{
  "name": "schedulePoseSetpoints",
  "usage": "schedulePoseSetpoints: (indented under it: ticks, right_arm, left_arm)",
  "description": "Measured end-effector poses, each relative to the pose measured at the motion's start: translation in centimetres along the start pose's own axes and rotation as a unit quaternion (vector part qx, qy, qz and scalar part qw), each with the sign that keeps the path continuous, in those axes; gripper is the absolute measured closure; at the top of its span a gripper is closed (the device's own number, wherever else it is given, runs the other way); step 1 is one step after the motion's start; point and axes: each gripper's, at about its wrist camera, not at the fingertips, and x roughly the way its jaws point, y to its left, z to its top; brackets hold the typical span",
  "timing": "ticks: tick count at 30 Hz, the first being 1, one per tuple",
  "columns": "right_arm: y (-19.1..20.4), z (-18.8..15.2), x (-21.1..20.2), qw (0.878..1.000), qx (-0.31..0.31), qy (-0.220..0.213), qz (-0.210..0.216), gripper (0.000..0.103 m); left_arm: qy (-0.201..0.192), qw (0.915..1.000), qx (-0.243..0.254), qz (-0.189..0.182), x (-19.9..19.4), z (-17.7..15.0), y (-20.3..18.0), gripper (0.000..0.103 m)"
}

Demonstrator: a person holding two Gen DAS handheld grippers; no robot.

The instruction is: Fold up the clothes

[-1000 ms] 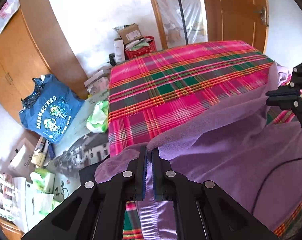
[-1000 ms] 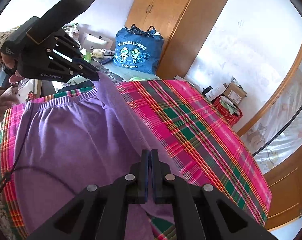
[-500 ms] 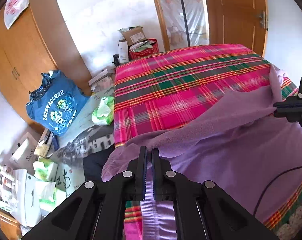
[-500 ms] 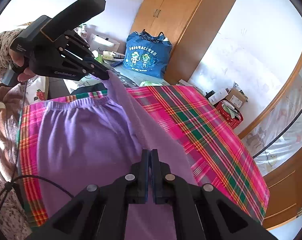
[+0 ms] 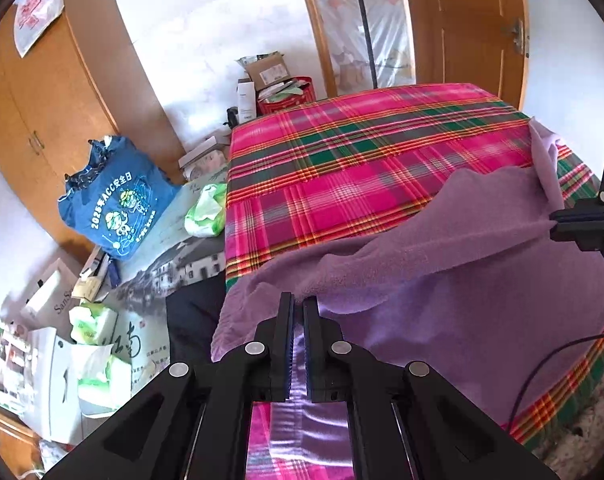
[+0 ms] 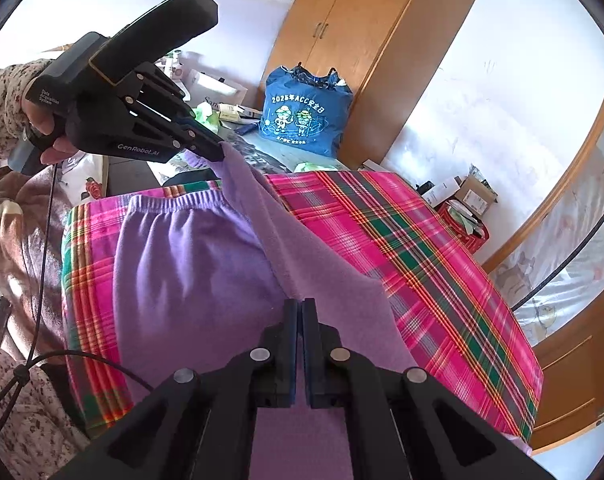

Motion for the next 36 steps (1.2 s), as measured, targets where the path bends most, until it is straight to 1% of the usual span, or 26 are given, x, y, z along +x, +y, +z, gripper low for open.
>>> schedulePoseSetpoints:
  ticks: [8, 11, 14, 19, 24, 29, 32, 35, 36]
  right_arm:
    - [1.7, -1.1, -0.8, 1.000, 0.006, 0.003, 0.006, 0.101]
    - [2.4, -1.8, -0.6, 1.000, 0.009, 0.007, 0.015, 0.101]
    - [3.3, -2.6, -0.2, 0.999, 0.013, 0.013, 0.026, 0.101]
    - [4.4, -3.9, 0.5, 0.999, 0.019, 0.022, 0.045, 0.101]
    - [5.3, -4.9, 1.5, 0.997, 0.019, 0.037, 0.059, 0.101]
    - [6.0, -5.7, 2.5, 0.996, 0.020, 0.048, 0.070, 0.101]
    - [6.4, -6.2, 2.9, 0.995, 0.023, 0.053, 0.077, 0.101]
    - [6.8, -6.7, 3.1, 0.995, 0.021, 0.058, 0.077, 0.101]
    - [6.9, -6.9, 3.2, 0.995, 0.020, 0.059, 0.078, 0.101]
  left_arm:
    - [0.003, 1.0000, -0.005, -0.002, -0.8, -1.9, -0.9, 0.099]
    - [0.008, 0.9999, -0.007, -0.003, -0.7, -3.0, -1.2, 0.099]
    - [0.014, 0.9999, -0.009, -0.002, -0.4, -4.1, -1.6, 0.099]
    - [0.037, 0.9991, -0.019, 0.000, 0.8, -6.4, -2.2, 0.099]
    - [0.032, 0.9988, -0.036, -0.007, 0.8, -7.7, -2.2, 0.098]
    - [0.040, 0.9980, -0.048, -0.007, 1.3, -8.8, -2.2, 0.098]
    - [0.035, 0.9959, -0.080, -0.021, 1.2, -9.2, -1.5, 0.095]
    - [0.029, 0.9906, -0.127, -0.043, 0.9, -10.0, -0.4, 0.095]
    - [0.025, 0.9865, -0.152, -0.056, 0.7, -10.4, 0.2, 0.095]
